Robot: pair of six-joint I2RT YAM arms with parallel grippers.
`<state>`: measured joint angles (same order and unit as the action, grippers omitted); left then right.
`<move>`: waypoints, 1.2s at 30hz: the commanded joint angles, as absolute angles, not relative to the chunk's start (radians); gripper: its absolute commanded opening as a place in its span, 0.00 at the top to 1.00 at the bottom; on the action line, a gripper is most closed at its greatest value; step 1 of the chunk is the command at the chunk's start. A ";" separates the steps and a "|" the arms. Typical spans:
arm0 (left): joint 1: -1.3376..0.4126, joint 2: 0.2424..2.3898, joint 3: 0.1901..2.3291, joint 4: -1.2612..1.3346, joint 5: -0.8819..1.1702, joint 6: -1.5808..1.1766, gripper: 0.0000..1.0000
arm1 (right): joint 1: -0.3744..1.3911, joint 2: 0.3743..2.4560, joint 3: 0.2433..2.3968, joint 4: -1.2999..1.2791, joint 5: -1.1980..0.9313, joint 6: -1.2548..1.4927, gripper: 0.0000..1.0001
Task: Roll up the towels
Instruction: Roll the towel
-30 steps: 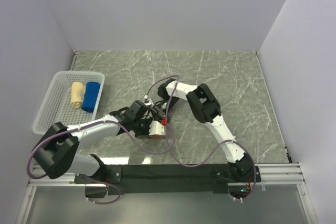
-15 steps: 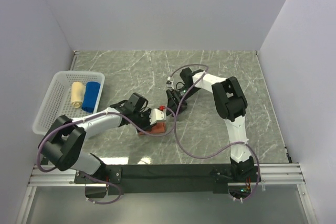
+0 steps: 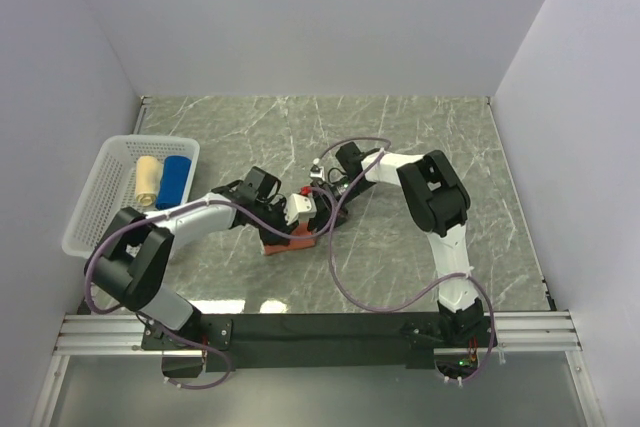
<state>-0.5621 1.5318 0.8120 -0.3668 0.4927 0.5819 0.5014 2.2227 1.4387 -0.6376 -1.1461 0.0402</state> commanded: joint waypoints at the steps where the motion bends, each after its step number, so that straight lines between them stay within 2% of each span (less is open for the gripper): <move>1: -0.537 1.618 0.796 -0.457 0.436 0.568 0.97 | 0.520 2.151 1.396 -0.562 -1.161 0.044 0.31; 8: -0.503 1.663 0.842 -0.479 0.489 0.545 0.98 | 0.541 2.111 1.353 -0.479 -1.135 0.058 0.32; 12: -0.485 1.686 0.853 -0.480 0.528 0.532 0.97 | 0.561 2.143 1.365 -0.430 -1.124 0.113 0.43; 14: -0.485 1.674 0.842 -0.468 0.523 0.531 0.94 | 0.566 2.163 1.368 -0.399 -1.134 0.155 0.63; 15: -0.485 1.655 0.836 -0.456 0.519 0.534 0.92 | 0.566 2.169 1.367 -0.390 -1.135 0.167 0.84; 17: -0.485 1.631 0.819 -0.445 0.494 0.544 0.88 | 0.566 2.181 1.371 -0.406 -1.144 0.166 1.00; 21: -0.486 1.525 0.796 -0.408 0.427 0.566 0.61 | 0.563 2.169 1.348 -0.414 -1.175 0.186 1.00; 24: -0.503 1.435 0.767 -0.382 0.365 0.590 0.50 | 0.565 2.166 1.345 -0.416 -1.198 0.215 1.00; 30: -0.662 1.307 0.683 -0.316 0.223 0.663 0.40 | 0.563 2.192 1.351 -0.413 -1.255 0.261 1.00; 36: -0.733 1.338 0.646 -0.267 0.170 0.678 0.36 | 0.563 2.214 1.338 -0.382 -1.292 0.307 1.00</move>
<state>-0.7067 1.3235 0.6624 -0.3107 0.2184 0.6510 0.5629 2.2108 1.3483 -0.4198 -1.2217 0.2646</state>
